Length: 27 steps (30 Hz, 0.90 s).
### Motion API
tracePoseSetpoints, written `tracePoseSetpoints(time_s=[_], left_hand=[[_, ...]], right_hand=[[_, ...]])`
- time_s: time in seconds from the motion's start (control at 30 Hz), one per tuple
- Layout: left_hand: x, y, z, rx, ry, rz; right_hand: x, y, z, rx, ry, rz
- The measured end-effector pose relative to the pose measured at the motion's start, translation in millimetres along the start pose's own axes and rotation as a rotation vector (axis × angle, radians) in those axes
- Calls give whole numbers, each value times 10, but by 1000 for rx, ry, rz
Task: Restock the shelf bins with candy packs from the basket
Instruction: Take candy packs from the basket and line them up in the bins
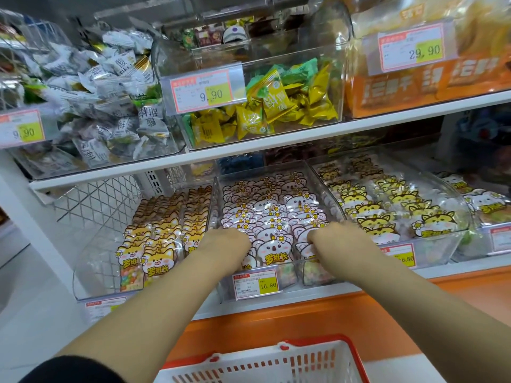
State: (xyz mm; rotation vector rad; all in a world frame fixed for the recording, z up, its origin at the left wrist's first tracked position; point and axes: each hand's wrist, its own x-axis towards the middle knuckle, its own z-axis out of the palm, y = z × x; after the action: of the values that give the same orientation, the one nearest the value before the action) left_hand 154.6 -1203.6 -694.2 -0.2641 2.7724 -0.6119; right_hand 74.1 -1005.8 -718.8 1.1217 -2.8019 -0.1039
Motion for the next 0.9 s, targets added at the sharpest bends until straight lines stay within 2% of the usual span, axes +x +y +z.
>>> tracePoseSetpoints(time_s=[0.07,0.13,0.17,0.23,0.3,0.4,0.5,0.67,0.9], left_hand=[[-69,-28,-8,-5,-9,21],[-125,-81,15,-23,-14,45],[-155,-98,26,-40,-5,45],[-213,-106,42,-128,52,30],[-264,-90,25,-246,165,7],[-257,-67,43,-288,273,38],[-186,-101,75,-259,227,62],[-167,-124,80,-194,159,80],[-51,-84,171,-158,233,45]], right_hand=[[-67,-56,32,-41,148,-4],[-139,-147,-15,49,327,-67],[-179,-223,-44,128,340,-133],[-208,-394,-66,318,243,-253],[-177,-518,-17,432,126,-249],[-39,-566,57,472,99,-209],[46,-601,95,453,-9,-214],[-25,-633,118,423,-15,-46],[34,-590,157,438,-34,-91]])
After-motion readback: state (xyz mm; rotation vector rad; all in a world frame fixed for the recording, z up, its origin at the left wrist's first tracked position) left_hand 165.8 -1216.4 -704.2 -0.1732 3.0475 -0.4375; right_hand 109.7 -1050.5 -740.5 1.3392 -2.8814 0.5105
